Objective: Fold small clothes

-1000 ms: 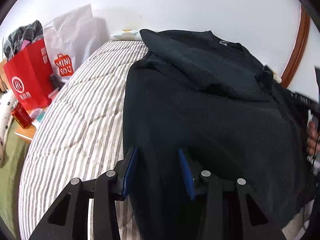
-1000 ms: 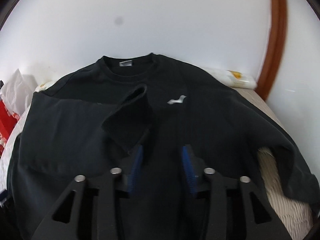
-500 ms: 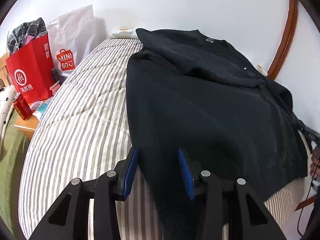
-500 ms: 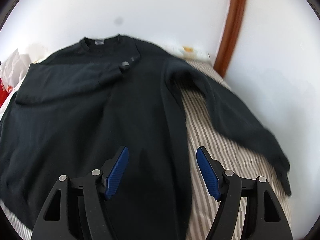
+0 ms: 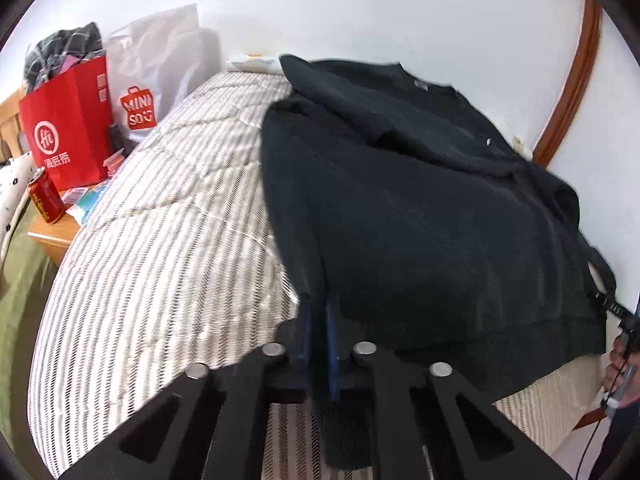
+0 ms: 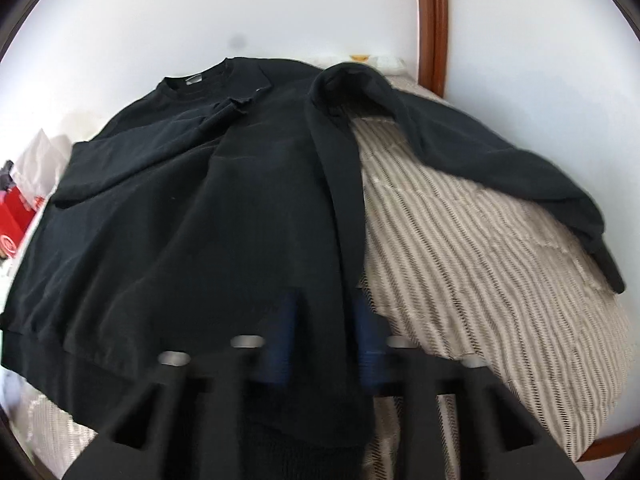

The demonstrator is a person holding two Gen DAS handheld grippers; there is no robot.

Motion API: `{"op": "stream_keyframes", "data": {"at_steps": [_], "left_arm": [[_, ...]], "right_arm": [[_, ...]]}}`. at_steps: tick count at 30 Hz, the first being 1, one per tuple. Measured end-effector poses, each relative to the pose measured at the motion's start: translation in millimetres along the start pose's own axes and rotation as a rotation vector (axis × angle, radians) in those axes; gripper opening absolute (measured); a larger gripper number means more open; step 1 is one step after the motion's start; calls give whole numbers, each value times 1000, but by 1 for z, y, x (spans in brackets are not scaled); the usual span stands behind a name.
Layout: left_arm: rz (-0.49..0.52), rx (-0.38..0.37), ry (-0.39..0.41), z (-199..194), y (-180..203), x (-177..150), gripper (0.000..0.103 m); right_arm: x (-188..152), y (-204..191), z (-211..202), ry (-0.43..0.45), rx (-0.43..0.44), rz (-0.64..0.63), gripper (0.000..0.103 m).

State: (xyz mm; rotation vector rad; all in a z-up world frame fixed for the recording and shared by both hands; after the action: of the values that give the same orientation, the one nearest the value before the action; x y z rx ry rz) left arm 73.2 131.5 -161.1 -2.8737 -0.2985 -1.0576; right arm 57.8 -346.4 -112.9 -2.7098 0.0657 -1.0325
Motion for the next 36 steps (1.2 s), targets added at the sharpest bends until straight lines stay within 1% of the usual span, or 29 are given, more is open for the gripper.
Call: {"op": "stream_keyframes", "data": {"at_steps": [3, 6, 10, 12, 15, 18, 20, 21, 22, 23, 24, 25, 26, 28, 31, 34, 36], "left_arm": [[-13, -7, 17, -10, -12, -4, 5], [-41, -27, 6, -17, -23, -14, 4], [-46, -41, 1, -28, -31, -27, 4], [-28, -31, 1, -35, -35, -36, 4], [-19, -25, -16, -35, -35, -41, 5], [-11, -30, -42, -30, -32, -36, 5], [-7, -19, -46, -29, -32, -32, 7], [-4, -22, -43, -30, -31, -29, 7], [1, -20, -39, -31, -30, -27, 10], [5, -14, -31, -31, -30, -24, 15], [6, -5, -24, -30, -29, -18, 18], [6, -4, -18, -30, -28, -16, 24], [6, -4, -11, -29, -26, -11, 30], [6, 2, -1, -23, -23, 1, 35], [5, 20, 1, -11, -18, 17, 35], [1, 28, -17, 6, -10, 35, 36], [12, 52, -28, 19, -6, 46, 40]], "right_arm": [[1, -1, -11, 29, 1, -3, 9], [0, 1, -21, 43, 12, 6, 9], [-3, -4, -25, 27, 5, -19, 8], [-4, -7, -27, 25, 5, -41, 8], [-8, -10, -28, 9, 11, -59, 8], [-7, -14, -22, -26, -24, -94, 11], [1, -16, -21, -29, -47, -105, 17], [6, -16, -23, -15, -63, -113, 23], [14, -18, -26, 8, -81, -125, 33], [22, -20, -29, 27, -89, -133, 40], [31, -22, -30, 45, -91, -139, 52], [43, -26, -30, 59, -88, -145, 55], [52, -30, -28, 64, -82, -154, 55], [76, -41, -18, 71, -71, -185, 55], [110, -57, 3, 87, -41, -208, 56], [144, -64, 35, 62, 23, -171, 56], [156, -69, 52, 56, 52, -162, 56]]}}
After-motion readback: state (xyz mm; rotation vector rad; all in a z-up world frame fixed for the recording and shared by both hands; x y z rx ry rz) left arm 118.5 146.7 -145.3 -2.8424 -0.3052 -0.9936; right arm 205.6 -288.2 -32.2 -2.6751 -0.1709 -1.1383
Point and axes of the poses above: each gripper's, at about its wrist camera, not at the fingertips, and z roughly the way its jaws point, y to its right, x to its top, the point moved 2 cm from there along z, roughly the way its jaws point, and after that the axes turned 13 degrees about x, right-handed, at the moved point
